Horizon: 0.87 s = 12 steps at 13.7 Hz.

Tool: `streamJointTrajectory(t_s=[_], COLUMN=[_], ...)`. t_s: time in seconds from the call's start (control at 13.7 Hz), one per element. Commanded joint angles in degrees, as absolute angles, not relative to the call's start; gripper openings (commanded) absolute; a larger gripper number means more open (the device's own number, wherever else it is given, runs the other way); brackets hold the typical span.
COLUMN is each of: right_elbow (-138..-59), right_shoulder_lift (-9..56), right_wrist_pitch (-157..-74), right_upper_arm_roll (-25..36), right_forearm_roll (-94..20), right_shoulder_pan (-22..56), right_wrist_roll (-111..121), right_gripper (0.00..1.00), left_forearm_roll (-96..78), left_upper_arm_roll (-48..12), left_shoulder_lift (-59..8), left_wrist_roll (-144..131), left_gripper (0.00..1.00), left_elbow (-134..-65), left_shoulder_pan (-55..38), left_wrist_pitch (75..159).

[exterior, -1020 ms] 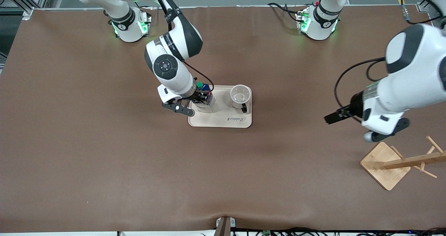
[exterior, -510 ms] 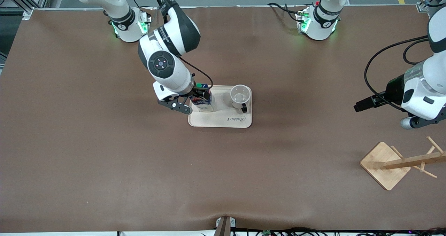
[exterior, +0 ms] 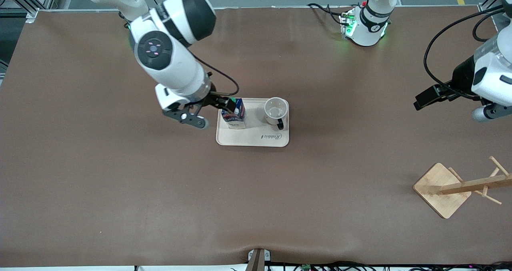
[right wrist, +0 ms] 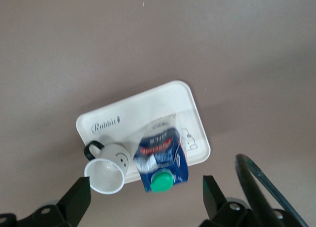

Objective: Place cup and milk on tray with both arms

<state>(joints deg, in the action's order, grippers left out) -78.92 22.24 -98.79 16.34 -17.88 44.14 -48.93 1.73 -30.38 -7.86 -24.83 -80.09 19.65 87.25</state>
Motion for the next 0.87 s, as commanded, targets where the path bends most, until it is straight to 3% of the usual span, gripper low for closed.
streamJointTrajectory(t_s=[0.0, 0.15, 0.44, 0.8], right_elbow=[-78.2, -76.4, -72.3, -74.4], right_shoulder_lift=[20.7, 20.3, 17.6, 12.6], right_wrist_pitch=[-95.3, -91.7, -85.8, -85.2], right_upper_arm_roll=[15.8, 17.4, 21.1, 26.0], right_forearm_roll=[-16.6, -16.4, -15.4, -11.7], right_shoulder_pan=[42.5, 41.7, 40.0, 39.3], right_wrist_roll=[-49.7, -50.1, -49.6, -32.8], right_gripper=[1.00, 1.00, 1.00, 1.00], left_forearm_roll=[2.6, 2.5, 2.3, 0.9], left_upper_arm_roll=[-29.9, -26.4, -11.0, -5.5], left_shoulder_lift=[-3.9, -2.8, -0.9, 4.3], left_wrist_roll=[-20.3, -16.8, -11.1, -9.9], left_gripper=[1.00, 1.00, 1.00, 1.00], left_elbow=[-81.5, -81.6, -82.6, -89.3], left_shoulder_pan=[20.0, 18.8, 4.8, -0.3], left_wrist_pitch=[86.6, 84.7, 84.7, 85.8])
